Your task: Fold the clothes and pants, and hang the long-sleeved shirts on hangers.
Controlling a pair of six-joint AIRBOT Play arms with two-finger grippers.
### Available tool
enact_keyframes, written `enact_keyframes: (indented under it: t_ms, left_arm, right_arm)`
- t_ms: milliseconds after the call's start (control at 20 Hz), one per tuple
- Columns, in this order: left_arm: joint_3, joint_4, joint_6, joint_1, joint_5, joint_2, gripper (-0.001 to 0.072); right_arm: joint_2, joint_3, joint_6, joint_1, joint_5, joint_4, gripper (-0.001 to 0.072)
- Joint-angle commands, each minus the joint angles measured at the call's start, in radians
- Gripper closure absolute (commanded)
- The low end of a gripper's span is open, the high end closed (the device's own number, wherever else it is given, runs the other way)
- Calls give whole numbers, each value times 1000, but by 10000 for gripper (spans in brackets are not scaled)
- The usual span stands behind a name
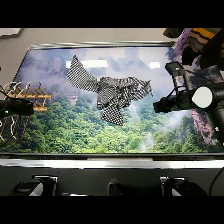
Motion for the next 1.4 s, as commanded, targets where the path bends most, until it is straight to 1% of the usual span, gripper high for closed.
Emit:
enact_keyframes:
  t_ms: [0, 250, 500, 600, 650, 700, 750, 800, 900, 1000, 1050, 1150, 1350]
  left_arm:
    - [1, 0, 0, 1, 0, 1, 674]
    - [1, 0, 0, 1, 10, 1, 673]
    - [1, 0, 0, 1, 71, 0, 673]
    - [0, 0, 0, 1, 119, -3, 668]
    - [-1, 0, 0, 1, 146, -4, 573]
    - [-1, -6, -11, 1, 150, -6, 327]
    - [-4, -11, -51, 1, 152, -10, 42]
    - [-11, -11, -117, 1, 156, -19, -1]
    - [-32, -11, -261, 1, 155, -48, -1]
    - [-43, -15, -360, 1, 156, -86, -1]
    - [-43, -33, -379, 1, 156, -106, -1]
    - [-43, -65, -378, 1, 158, -139, -1]
    - [-43, -68, -377, 1, 170, -159, 0]
  right_arm:
    - [1, 0, 0, 1, 0, 0, 671]
    - [1, 0, 0, 1, 0, 0, 671]
    - [1, 0, 0, 1, 0, 0, 671]
    - [1, 0, 0, 1, 0, 0, 671]
    - [1, 0, 0, 1, 0, 0, 671]
    - [1, 0, 0, 1, 0, 0, 671]
    - [1, 0, 0, 1, 0, 0, 671]
    - [1, 0, 0, 1, 0, 0, 671]
    - [1, 0, 0, 1, 1, 0, 671]
    - [1, 0, 1, 1, 0, 4, 671]
    - [1, 0, 0, 1, 0, 3, 671]
    - [1, 0, 1, 1, 0, 4, 671]
    - [1, 0, 3, 1, -20, 11, 671]
